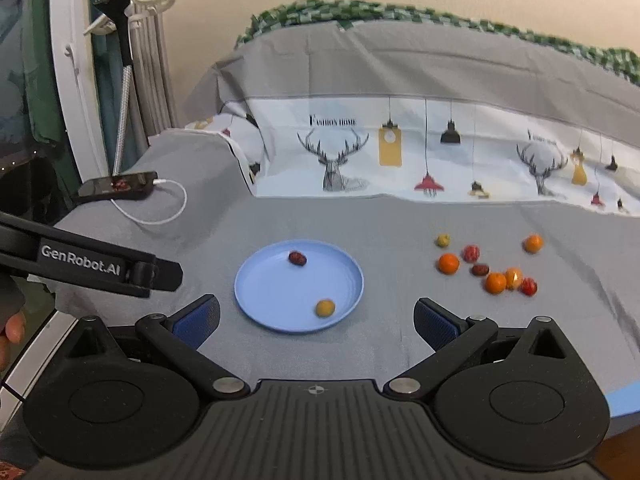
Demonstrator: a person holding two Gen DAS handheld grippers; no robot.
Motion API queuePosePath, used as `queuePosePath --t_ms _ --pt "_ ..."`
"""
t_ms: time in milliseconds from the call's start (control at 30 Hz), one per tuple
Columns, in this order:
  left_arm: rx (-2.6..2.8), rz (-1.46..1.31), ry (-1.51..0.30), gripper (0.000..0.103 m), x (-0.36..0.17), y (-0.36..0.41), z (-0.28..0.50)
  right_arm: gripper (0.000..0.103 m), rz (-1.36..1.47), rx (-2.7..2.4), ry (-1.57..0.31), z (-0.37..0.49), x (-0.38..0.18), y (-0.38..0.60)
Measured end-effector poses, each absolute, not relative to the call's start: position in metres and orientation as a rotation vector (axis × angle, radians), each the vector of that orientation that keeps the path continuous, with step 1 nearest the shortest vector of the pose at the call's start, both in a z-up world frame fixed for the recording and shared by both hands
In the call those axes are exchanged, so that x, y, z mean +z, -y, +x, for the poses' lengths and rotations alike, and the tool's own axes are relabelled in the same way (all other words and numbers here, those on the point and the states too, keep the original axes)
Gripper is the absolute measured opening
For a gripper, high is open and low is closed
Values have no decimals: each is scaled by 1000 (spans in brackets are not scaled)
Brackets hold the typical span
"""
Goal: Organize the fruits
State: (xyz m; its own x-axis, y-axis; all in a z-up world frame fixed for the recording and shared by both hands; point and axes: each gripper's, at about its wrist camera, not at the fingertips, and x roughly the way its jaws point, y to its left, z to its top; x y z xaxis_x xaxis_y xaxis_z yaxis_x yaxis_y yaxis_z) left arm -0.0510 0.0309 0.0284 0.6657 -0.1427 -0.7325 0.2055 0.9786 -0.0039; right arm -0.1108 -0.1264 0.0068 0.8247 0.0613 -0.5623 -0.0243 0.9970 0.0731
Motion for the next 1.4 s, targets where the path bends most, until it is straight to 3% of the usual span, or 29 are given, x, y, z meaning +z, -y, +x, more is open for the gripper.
queuePosePath --t_ms 733,1000,1400 --pt "-149 106 -888 103 12 -11 -37 102 214 -37 -613 -103 -17 166" --pt "-163 122 -939 103 -1 24 -4 102 308 -368 -632 -75 -59 237" --pt "-286 176 -961 103 -38 139 82 102 407 -705 -745 5 -143 369"
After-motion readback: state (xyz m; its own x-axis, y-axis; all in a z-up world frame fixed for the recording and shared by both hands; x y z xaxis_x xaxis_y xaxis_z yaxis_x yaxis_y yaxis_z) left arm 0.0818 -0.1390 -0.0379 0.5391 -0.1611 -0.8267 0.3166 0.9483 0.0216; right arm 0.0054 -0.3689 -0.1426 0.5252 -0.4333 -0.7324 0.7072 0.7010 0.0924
